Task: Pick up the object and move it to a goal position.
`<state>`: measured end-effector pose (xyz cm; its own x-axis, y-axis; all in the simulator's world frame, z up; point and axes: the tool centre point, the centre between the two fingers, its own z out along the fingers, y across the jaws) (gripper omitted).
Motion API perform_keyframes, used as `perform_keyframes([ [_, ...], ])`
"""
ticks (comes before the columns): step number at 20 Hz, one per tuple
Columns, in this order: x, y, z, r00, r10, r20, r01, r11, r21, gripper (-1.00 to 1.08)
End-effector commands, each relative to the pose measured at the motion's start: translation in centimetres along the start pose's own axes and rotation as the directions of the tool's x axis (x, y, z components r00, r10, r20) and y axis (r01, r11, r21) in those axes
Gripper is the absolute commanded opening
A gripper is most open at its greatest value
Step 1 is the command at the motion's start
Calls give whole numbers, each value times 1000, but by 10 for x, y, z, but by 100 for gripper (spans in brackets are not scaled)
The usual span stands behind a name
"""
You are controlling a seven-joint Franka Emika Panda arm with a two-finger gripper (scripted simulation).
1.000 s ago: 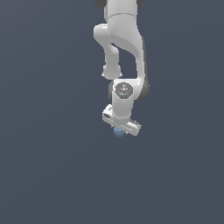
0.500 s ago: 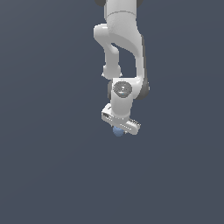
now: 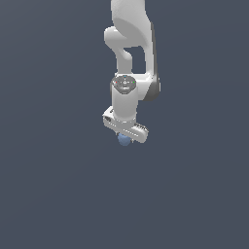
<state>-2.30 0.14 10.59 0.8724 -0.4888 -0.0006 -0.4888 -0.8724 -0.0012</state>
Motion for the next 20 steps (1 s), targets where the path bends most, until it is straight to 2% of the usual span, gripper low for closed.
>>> perform_keyframes([
  [1,5,15,-21,1000,1,-1,-1,1000,1,-100],
  [20,54,152,-215,1000,2,0,-2,1000,1,-100],
])
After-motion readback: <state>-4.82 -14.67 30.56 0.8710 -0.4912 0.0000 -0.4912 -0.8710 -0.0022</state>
